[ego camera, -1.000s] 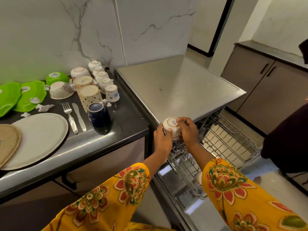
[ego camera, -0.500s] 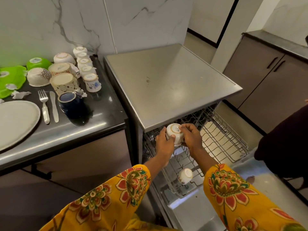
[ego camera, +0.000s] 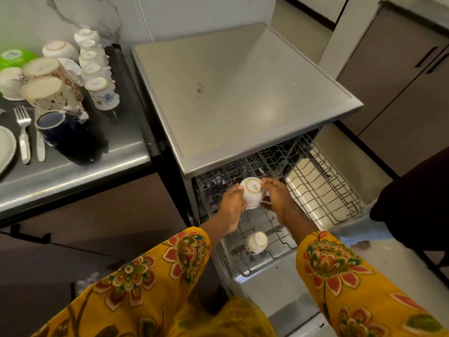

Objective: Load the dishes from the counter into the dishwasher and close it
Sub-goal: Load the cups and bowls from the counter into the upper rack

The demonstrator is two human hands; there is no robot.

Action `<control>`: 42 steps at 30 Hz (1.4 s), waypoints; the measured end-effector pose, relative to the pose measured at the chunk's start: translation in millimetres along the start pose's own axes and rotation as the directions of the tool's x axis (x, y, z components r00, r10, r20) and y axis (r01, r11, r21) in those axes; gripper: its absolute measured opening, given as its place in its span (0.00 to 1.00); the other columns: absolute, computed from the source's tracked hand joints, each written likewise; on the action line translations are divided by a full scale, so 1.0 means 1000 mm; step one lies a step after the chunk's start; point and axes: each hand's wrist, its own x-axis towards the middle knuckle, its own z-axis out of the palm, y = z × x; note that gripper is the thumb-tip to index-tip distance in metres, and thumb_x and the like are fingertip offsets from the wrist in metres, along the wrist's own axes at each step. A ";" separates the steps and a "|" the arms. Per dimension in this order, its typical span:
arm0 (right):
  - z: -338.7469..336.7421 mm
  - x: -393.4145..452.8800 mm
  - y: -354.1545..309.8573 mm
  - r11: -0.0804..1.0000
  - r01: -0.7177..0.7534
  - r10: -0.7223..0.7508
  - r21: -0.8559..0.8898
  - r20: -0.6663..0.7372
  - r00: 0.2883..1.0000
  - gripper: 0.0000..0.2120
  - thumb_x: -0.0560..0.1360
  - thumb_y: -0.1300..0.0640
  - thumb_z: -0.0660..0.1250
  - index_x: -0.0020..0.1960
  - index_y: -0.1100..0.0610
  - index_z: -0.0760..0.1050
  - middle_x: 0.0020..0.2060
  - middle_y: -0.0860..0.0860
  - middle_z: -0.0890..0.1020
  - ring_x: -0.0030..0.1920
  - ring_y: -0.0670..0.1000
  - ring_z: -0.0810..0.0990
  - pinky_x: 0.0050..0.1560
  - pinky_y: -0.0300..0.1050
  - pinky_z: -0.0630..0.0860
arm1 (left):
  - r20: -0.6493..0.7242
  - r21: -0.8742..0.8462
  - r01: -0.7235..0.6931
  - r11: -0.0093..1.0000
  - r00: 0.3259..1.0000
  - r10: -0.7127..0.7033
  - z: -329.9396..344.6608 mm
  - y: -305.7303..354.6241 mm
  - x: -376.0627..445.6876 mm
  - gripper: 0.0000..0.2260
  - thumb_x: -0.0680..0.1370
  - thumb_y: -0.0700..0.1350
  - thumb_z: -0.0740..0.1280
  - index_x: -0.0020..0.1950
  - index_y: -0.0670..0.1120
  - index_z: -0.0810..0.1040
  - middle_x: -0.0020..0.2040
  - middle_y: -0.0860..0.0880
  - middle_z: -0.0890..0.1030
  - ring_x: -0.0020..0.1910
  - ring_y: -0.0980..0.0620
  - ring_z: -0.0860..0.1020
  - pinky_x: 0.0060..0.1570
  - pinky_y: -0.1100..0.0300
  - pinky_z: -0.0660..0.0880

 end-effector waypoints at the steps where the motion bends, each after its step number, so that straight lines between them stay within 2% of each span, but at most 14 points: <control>1: -0.002 0.006 0.003 1.000 -0.025 0.025 0.006 0.008 1.000 0.06 0.77 0.59 0.60 0.50 0.52 0.75 0.52 0.56 0.79 0.52 0.58 0.78 0.43 0.46 0.74 | -0.009 -0.004 0.027 1.000 1.000 -0.027 0.002 0.000 0.003 0.16 0.83 0.42 0.55 0.71 0.42 0.67 0.66 0.44 0.73 0.59 0.48 0.72 0.48 0.60 0.72; 3: -0.007 0.017 0.010 0.998 -0.067 0.067 0.009 0.020 0.998 0.07 0.77 0.59 0.60 0.52 0.54 0.75 0.51 0.55 0.79 0.50 0.57 0.78 0.46 0.47 0.74 | -0.029 0.002 0.075 0.997 0.997 -0.075 0.004 -0.002 0.013 0.14 0.83 0.42 0.55 0.68 0.43 0.69 0.66 0.44 0.74 0.58 0.49 0.73 0.44 0.61 0.72; 6: -0.012 0.032 0.023 0.991 -0.133 0.133 0.005 0.017 0.991 0.07 0.78 0.59 0.60 0.54 0.55 0.75 0.49 0.55 0.79 0.44 0.54 0.77 0.44 0.46 0.74 | -0.067 0.022 0.146 0.989 0.987 -0.144 0.006 -0.010 0.029 0.13 0.83 0.43 0.56 0.66 0.46 0.72 0.62 0.48 0.74 0.60 0.48 0.73 0.50 0.58 0.71; 10: -0.018 0.049 0.044 0.976 -0.218 0.218 0.016 0.020 0.976 0.07 0.77 0.61 0.60 0.51 0.54 0.75 0.43 0.54 0.78 0.38 0.52 0.74 0.40 0.45 0.72 | -0.107 0.054 0.244 0.968 0.966 -0.237 0.005 -0.032 0.051 0.08 0.83 0.43 0.55 0.57 0.50 0.72 0.56 0.48 0.73 0.55 0.50 0.70 0.42 0.60 0.68; 13: -0.019 0.060 0.061 0.961 -0.278 0.278 -0.003 0.032 0.960 0.09 0.77 0.62 0.59 0.49 0.53 0.76 0.43 0.56 0.78 0.36 0.52 0.72 0.37 0.44 0.69 | -0.145 0.057 0.294 0.954 0.948 -0.283 0.002 -0.051 0.068 0.12 0.82 0.44 0.55 0.64 0.48 0.73 0.56 0.48 0.73 0.54 0.50 0.70 0.45 0.58 0.67; 17: -0.015 0.072 0.078 0.951 -0.304 0.308 -0.063 0.058 0.950 0.12 0.78 0.62 0.60 0.58 0.57 0.77 0.38 0.55 0.77 0.31 0.50 0.68 0.33 0.42 0.66 | -0.190 0.020 0.325 0.945 0.929 -0.316 -0.001 -0.065 0.080 0.15 0.82 0.45 0.55 0.68 0.49 0.72 0.56 0.49 0.74 0.49 0.51 0.71 0.35 0.61 0.66; 20: -0.009 0.079 0.084 0.948 -0.314 0.317 -0.051 0.081 0.945 0.13 0.78 0.64 0.59 0.61 0.58 0.75 0.42 0.56 0.79 0.35 0.51 0.71 0.36 0.42 0.68 | -0.245 0.008 0.337 0.941 0.913 -0.325 -0.005 -0.070 0.089 0.15 0.82 0.46 0.56 0.66 0.48 0.74 0.59 0.46 0.77 0.51 0.49 0.73 0.39 0.60 0.68; 23: -0.005 0.085 0.088 0.941 -0.334 0.337 -0.044 0.086 0.938 0.14 0.78 0.64 0.59 0.62 0.58 0.75 0.56 0.61 0.79 0.49 0.59 0.77 0.51 0.52 0.75 | -0.271 -0.014 0.356 0.934 0.898 -0.346 -0.007 -0.072 0.097 0.14 0.81 0.47 0.57 0.64 0.47 0.75 0.59 0.44 0.77 0.53 0.48 0.73 0.39 0.59 0.69; 25: -0.003 0.089 0.091 0.940 -0.332 0.339 -0.085 0.093 0.936 0.14 0.78 0.64 0.59 0.61 0.56 0.75 0.59 0.63 0.78 0.54 0.62 0.78 0.48 0.50 0.74 | -0.271 -0.038 0.369 0.929 0.891 -0.365 -0.009 -0.073 0.101 0.14 0.81 0.47 0.58 0.63 0.46 0.75 0.54 0.45 0.77 0.50 0.49 0.72 0.37 0.60 0.67; 27: -0.001 0.093 0.094 0.931 -0.342 0.356 -0.126 0.102 0.929 0.12 0.78 0.62 0.60 0.58 0.53 0.75 0.58 0.62 0.78 0.49 0.58 0.77 0.41 0.45 0.71 | -0.268 -0.081 0.369 0.926 0.887 -0.376 -0.011 -0.077 0.103 0.12 0.81 0.47 0.59 0.61 0.47 0.75 0.51 0.47 0.75 0.45 0.50 0.72 0.36 0.61 0.66; 30: 0.000 0.098 0.099 0.911 -0.389 0.403 -0.138 0.096 0.910 0.13 0.77 0.62 0.62 0.59 0.53 0.76 0.58 0.62 0.79 0.48 0.55 0.75 0.39 0.43 0.72 | -0.262 -0.138 0.370 0.919 0.881 -0.394 -0.014 -0.084 0.104 0.09 0.81 0.47 0.58 0.57 0.49 0.75 0.43 0.49 0.75 0.37 0.54 0.70 0.35 0.61 0.66; 33: -0.001 0.102 0.104 0.901 -0.403 0.420 -0.159 0.098 0.902 0.15 0.77 0.62 0.63 0.62 0.54 0.75 0.59 0.61 0.78 0.48 0.55 0.75 0.39 0.43 0.73 | -0.236 -0.173 0.392 0.904 0.874 -0.424 -0.015 -0.090 0.105 0.10 0.82 0.48 0.57 0.58 0.48 0.75 0.42 0.50 0.75 0.37 0.54 0.70 0.36 0.61 0.67; 38: -0.003 0.104 0.111 0.889 -0.425 0.444 -0.170 0.098 0.891 0.19 0.76 0.63 0.64 0.67 0.56 0.72 0.57 0.60 0.78 0.43 0.53 0.74 0.41 0.42 0.74 | -0.233 -0.198 0.392 0.899 0.871 -0.431 -0.012 -0.095 0.109 0.07 0.82 0.47 0.58 0.46 0.50 0.75 0.43 0.51 0.76 0.41 0.55 0.72 0.42 0.60 0.69; 42: -0.004 0.101 0.114 0.888 -0.426 0.447 -0.172 0.105 0.888 0.19 0.77 0.63 0.63 0.67 0.56 0.71 0.55 0.59 0.77 0.43 0.51 0.74 0.49 0.47 0.76 | -0.240 -0.176 0.399 0.900 0.869 -0.432 -0.011 -0.097 0.107 0.09 0.81 0.49 0.59 0.56 0.49 0.75 0.56 0.47 0.77 0.51 0.52 0.74 0.51 0.56 0.72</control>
